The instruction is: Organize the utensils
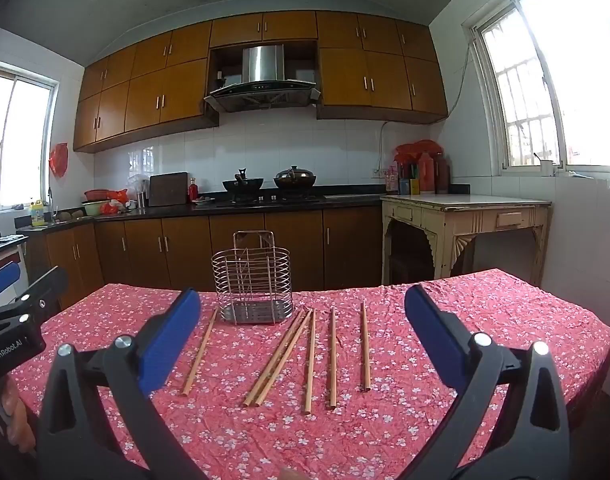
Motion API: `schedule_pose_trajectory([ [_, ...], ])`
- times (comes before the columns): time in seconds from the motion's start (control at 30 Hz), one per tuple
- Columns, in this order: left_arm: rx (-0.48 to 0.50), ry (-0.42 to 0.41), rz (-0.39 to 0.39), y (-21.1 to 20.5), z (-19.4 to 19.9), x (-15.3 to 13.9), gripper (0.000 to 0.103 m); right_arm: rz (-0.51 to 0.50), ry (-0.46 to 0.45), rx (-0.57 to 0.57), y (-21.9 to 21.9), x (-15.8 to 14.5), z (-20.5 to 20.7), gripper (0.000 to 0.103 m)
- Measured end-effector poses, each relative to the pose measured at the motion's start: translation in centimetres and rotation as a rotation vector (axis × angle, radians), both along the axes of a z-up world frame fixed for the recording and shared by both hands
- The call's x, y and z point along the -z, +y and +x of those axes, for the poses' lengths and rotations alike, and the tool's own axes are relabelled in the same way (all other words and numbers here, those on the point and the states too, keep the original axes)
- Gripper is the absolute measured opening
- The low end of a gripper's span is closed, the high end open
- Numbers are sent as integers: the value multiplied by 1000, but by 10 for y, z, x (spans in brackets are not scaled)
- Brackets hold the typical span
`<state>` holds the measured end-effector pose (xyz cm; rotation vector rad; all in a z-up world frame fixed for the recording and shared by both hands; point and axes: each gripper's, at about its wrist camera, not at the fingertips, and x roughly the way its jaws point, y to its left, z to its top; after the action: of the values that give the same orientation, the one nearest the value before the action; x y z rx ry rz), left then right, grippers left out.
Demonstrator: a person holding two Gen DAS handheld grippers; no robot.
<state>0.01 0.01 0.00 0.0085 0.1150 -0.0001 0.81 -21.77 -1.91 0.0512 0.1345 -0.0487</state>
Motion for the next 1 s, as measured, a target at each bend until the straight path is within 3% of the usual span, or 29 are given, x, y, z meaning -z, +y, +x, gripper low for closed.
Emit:
schedule_pose_trajectory([
  [1.0,8,16,-9,1,5,12,101,10,10,-2,0,7,6,99],
])
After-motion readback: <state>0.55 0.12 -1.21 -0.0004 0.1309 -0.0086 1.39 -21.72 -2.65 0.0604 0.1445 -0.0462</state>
